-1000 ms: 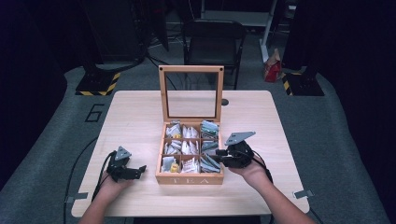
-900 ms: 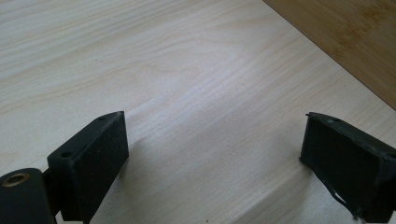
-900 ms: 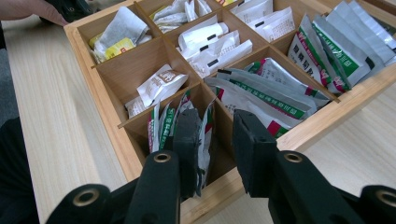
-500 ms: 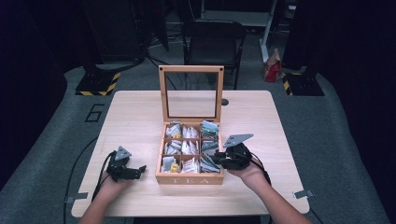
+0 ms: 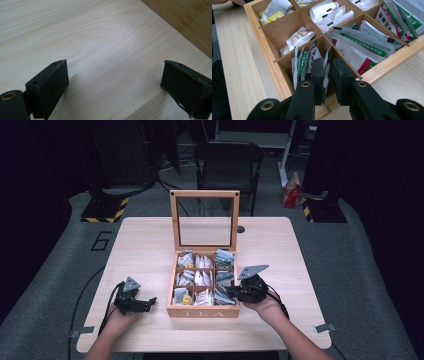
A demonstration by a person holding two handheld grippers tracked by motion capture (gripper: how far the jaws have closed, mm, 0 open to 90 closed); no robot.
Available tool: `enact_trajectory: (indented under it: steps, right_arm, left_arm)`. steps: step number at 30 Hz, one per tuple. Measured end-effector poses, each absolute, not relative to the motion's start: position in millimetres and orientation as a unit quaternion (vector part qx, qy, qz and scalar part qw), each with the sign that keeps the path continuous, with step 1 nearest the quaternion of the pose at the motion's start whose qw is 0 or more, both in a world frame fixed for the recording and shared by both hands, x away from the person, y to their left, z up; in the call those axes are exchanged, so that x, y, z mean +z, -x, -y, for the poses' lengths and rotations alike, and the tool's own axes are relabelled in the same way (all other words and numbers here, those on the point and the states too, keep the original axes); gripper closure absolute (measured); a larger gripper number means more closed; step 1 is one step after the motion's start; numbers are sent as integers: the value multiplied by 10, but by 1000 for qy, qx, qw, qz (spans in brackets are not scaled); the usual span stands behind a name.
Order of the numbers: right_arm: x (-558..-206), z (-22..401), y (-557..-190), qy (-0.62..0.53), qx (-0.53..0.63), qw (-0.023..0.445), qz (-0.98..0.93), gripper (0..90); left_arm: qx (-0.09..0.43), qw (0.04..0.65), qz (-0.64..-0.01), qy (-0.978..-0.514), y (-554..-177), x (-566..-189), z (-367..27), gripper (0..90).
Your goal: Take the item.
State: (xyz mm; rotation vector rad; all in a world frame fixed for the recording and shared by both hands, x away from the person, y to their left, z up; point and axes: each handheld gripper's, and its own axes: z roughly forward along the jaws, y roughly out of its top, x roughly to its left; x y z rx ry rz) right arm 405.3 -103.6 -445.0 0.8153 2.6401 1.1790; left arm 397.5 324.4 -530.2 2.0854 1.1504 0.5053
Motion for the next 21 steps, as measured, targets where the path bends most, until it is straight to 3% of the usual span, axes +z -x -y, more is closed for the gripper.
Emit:
enact_trajectory:
  steps: [21]
  right_arm:
    - [-4553, 941, -4082, -265, 375, 50, -887, 893]
  left_arm:
    - [195, 346, -443, -804, -3975, -5302, -3243, 70]
